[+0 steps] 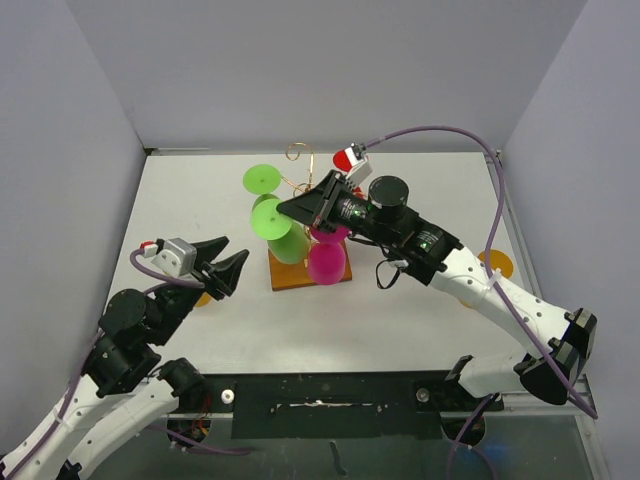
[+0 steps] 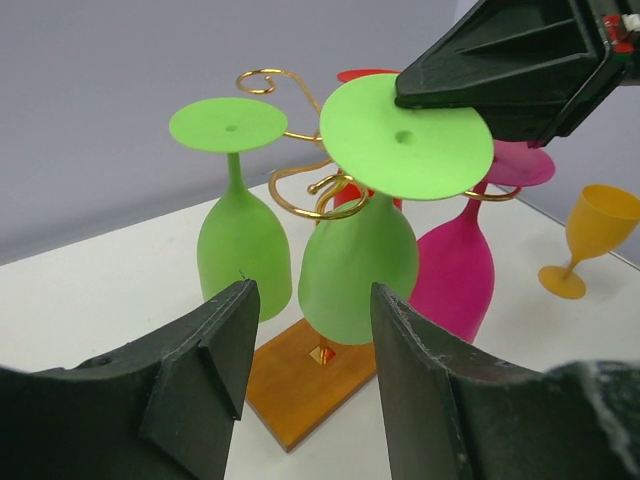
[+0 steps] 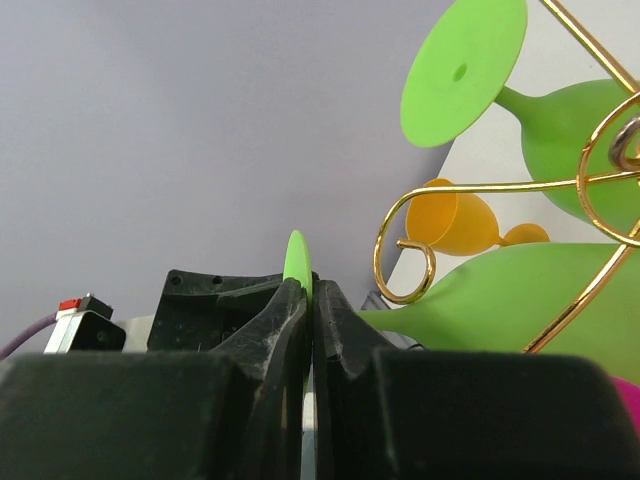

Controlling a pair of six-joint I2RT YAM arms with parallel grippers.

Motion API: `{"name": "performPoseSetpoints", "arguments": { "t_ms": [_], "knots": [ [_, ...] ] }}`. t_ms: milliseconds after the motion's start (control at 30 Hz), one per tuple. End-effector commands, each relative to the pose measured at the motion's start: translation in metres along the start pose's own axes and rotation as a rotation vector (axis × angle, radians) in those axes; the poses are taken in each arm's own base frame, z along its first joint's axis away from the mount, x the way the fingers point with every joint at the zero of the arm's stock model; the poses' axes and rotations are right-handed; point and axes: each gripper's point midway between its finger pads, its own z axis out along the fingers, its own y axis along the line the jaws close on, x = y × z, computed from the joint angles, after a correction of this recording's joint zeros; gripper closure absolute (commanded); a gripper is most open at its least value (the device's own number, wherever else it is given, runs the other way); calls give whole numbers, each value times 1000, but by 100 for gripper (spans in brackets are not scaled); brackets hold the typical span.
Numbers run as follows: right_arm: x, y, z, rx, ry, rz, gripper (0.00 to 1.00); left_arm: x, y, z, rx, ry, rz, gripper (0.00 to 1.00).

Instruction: Place the wine glass upside down on the wine glass rack

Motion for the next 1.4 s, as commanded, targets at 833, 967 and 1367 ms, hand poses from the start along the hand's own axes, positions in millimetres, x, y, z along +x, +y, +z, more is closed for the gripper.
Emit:
{"name": "performPoseSetpoints", "arguments": {
  "t_ms": [833, 967, 1367],
  "knots": [
    [-51, 8, 24, -56, -107, -5, 100, -8, 41, -6, -236, -76, -38, 53],
    [-49, 10, 26, -67, -90, -8, 100, -8, 42, -6, -239, -76, -36, 53],
    [-35, 20, 37, -109, -12, -55, 100, -8, 42, -6, -240, -79, -39, 53]
  ]
}}
